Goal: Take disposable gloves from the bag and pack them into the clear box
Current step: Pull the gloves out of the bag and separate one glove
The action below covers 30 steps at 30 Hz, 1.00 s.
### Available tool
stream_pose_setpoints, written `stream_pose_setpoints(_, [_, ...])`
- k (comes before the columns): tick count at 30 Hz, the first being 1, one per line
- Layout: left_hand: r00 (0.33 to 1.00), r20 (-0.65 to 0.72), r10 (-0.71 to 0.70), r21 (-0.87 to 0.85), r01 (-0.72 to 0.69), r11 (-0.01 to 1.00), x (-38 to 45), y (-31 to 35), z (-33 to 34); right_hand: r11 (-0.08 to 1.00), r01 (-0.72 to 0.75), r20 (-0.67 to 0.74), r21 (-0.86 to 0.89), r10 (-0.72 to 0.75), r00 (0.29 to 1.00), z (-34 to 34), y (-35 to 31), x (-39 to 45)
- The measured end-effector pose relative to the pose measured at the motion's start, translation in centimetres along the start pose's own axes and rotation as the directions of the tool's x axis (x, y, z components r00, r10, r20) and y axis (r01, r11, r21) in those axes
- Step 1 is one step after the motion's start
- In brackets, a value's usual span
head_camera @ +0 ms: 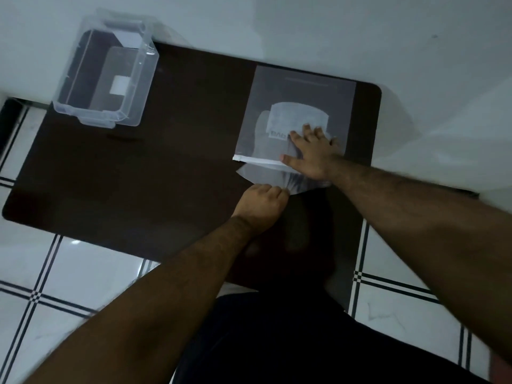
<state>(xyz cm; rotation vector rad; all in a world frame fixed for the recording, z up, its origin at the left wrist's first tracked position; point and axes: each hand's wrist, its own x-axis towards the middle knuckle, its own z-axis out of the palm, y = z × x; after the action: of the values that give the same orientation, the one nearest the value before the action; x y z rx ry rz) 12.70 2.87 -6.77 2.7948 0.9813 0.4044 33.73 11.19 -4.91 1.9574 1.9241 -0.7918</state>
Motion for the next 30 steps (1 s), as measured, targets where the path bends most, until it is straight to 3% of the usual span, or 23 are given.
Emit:
stream_pose_setpoints(9, [1.000,0.011,0.013,0.009,-0.013,1.000,-6.2,2.2,-0.5,0.989,0.085,-0.051,-0.120,-0.091,0.995,0.5,0.9,-0.1])
stream_pose_setpoints(12, [0.999,0.047,0.000,-0.018,0.000,1.000,-8.3,3.0,-0.5,0.993,0.110,-0.241,-0.050,-0.119,0.963,1.7,-0.3,-1.4])
stream_pose_setpoints(16, [0.999,0.034,-0.024,-0.021,0.025,0.999,-10.1,3.7,-0.8,0.962,0.271,-0.446,-0.040,-0.260,0.856,4.1,-2.3,-5.1])
stream_pose_setpoints(22, [0.975,0.072,-0.208,0.001,0.209,0.978,-11.2,0.4,-3.1,0.914,0.348,-0.335,-0.208,-0.401,0.852,8.9,-5.4,-10.7])
stream_pose_setpoints(26, [0.985,0.062,-0.158,-0.011,0.159,0.987,-11.9,-2.7,-3.4,0.896,0.369,-0.274,-0.245,-0.429,0.861,11.9,-5.8,-12.4])
stream_pose_setpoints(30, [0.925,0.253,-0.283,0.028,0.285,0.958,-12.2,-4.5,-3.9,0.876,0.381,-0.239,-0.295,-0.454,0.859,12.8,-5.3,-13.2])
